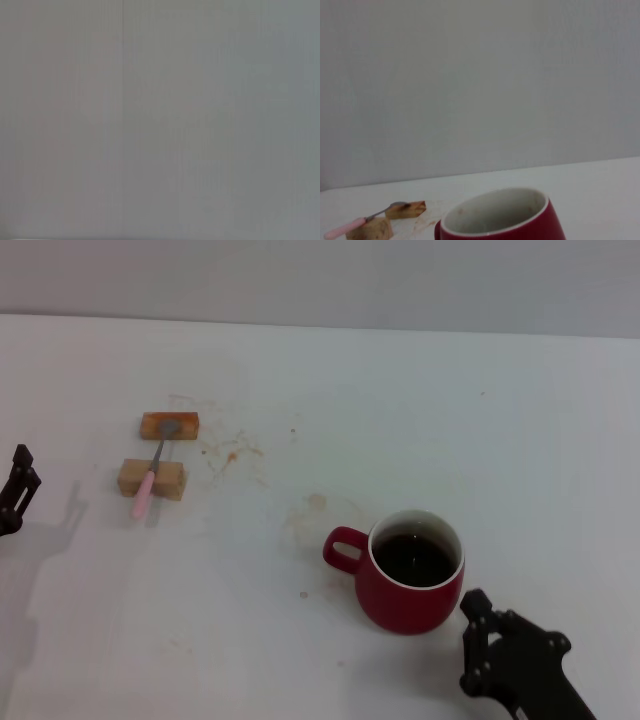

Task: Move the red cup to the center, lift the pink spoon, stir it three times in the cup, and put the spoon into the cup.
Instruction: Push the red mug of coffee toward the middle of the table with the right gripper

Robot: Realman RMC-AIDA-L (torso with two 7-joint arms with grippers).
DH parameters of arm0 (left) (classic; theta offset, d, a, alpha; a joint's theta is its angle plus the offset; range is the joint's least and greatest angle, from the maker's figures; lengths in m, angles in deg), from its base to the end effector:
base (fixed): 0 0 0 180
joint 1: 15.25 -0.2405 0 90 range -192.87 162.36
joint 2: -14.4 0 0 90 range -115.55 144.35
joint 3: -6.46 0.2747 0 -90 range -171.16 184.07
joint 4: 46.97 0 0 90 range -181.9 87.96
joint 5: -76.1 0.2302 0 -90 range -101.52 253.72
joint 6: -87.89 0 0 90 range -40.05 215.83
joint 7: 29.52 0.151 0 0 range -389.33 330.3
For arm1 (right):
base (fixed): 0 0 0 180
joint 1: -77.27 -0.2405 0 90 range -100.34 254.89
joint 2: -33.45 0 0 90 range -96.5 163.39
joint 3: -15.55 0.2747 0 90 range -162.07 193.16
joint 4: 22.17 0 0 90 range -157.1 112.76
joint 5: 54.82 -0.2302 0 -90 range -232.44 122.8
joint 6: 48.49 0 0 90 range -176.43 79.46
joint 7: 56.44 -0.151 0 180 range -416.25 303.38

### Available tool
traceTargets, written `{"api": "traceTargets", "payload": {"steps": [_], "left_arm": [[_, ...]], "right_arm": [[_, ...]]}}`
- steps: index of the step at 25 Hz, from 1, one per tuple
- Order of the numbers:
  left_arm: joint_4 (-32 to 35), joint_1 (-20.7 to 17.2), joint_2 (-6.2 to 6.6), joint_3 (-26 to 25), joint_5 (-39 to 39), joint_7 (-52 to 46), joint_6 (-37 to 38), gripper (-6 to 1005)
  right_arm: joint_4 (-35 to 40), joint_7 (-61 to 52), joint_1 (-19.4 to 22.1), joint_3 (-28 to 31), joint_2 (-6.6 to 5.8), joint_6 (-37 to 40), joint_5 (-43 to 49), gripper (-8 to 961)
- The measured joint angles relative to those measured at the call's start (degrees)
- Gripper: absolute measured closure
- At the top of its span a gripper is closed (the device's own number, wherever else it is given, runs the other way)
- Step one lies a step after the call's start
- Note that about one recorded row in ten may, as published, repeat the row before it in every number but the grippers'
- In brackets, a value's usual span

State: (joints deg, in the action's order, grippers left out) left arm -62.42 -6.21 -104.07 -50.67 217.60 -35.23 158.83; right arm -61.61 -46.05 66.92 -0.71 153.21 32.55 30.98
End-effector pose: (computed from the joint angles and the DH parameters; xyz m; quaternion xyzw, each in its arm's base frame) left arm -0.4035 0.2679 -0.0260 -0.6601 -0.2569 -0.2726 0.6512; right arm 0.2979 0.1561 -0.1600 -0.7563 0.3270 0.3212 0.4668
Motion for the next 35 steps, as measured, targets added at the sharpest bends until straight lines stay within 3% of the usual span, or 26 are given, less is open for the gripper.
{"api": "traceTargets", "payload": {"steps": [7,25,35], "left_arm": [[0.0,-0.1,0.0,0.2,0.0,0.0,0.0,162],[0.8,0.0,0.0,0.0,0.0,0.0,0.0,167],[0.8,0.0,0.0,0.0,0.0,0.0,-0.1,169]], "right_arm": [[0.0,0.1,0.5,-0.2,-0.05,-0.4,0.9,954],[1.4,-0.5,-8.0,2.8,0.1,-7.7,1.0,954],[3.0,-0.6,-8.2,4.6,0.12,-7.6,1.0,954]]}}
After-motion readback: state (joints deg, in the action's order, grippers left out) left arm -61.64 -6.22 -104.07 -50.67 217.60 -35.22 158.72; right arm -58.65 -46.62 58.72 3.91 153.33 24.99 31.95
